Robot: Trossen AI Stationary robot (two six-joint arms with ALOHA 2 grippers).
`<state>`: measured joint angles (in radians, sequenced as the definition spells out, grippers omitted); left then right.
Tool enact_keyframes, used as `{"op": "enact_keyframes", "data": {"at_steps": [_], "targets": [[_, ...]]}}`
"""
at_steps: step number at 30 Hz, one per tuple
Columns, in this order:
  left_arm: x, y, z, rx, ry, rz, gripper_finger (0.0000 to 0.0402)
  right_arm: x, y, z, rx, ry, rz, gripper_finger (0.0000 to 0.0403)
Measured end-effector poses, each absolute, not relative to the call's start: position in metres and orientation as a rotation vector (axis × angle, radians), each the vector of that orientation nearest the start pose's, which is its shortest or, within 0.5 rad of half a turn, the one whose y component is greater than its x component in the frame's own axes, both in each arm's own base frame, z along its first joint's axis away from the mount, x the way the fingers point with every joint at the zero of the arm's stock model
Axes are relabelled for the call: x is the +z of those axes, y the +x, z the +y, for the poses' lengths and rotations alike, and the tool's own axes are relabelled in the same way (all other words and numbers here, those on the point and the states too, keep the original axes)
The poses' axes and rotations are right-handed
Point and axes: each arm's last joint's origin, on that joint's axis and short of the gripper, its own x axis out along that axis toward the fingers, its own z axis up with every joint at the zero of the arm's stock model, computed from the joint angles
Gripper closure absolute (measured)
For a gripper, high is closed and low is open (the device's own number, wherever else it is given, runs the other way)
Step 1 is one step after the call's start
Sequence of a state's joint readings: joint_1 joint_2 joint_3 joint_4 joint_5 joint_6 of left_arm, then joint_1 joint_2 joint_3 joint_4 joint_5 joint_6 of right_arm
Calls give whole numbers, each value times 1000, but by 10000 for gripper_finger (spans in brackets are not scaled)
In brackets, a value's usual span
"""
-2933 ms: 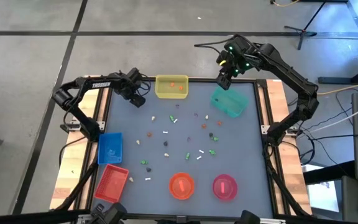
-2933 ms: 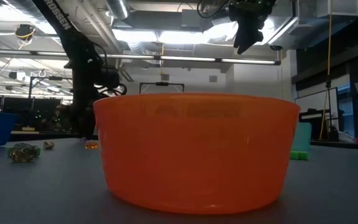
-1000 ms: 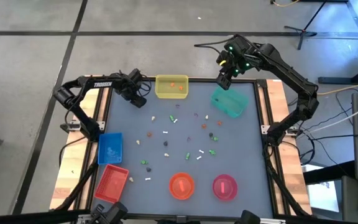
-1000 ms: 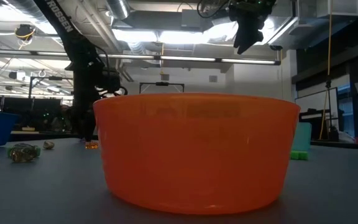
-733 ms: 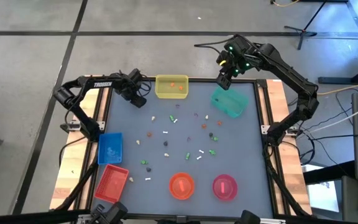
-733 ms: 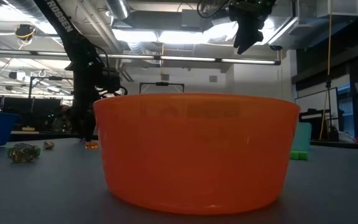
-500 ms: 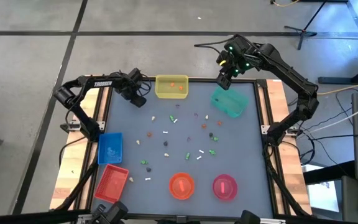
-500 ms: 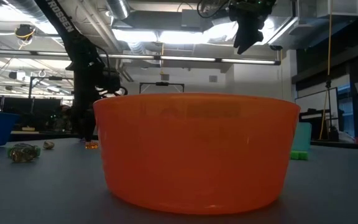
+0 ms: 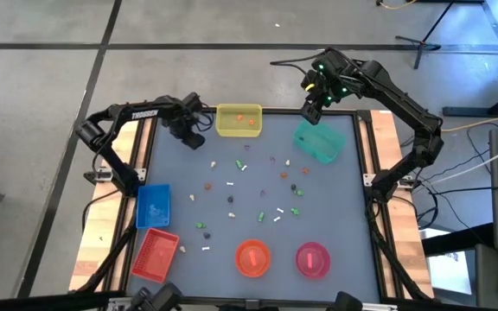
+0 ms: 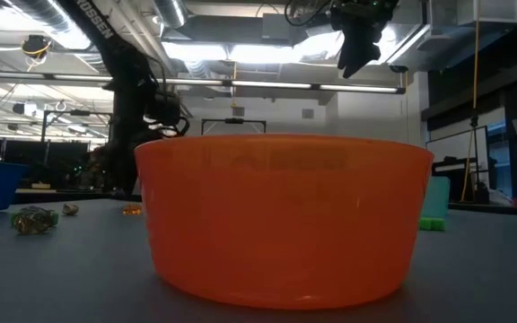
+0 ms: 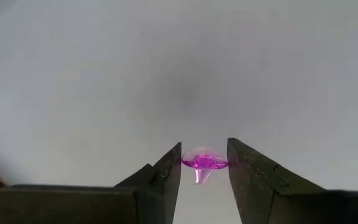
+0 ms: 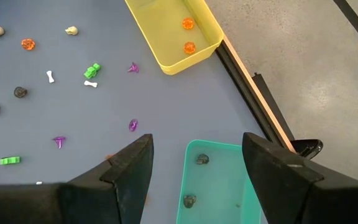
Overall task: Sort Halloween decoration
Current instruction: Put the purple witch hat toy into the blue bin
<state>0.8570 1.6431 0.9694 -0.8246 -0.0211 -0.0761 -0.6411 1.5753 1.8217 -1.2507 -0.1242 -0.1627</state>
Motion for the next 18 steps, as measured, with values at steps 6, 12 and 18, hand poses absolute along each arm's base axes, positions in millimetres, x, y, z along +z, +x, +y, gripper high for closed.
{"op": "enact_keyframes", "data": {"at_steps": [6,12,18], "targets": [[179,196,191,635,-699,1454,292,404,239,-174,-393,232,973,157],[197,210,161,556,-652,1530,292,404,239,-174,-392,232,973,157],[216,214,126,544,-642,1550,292,404,239,-174,-392,231,973,157]]}}
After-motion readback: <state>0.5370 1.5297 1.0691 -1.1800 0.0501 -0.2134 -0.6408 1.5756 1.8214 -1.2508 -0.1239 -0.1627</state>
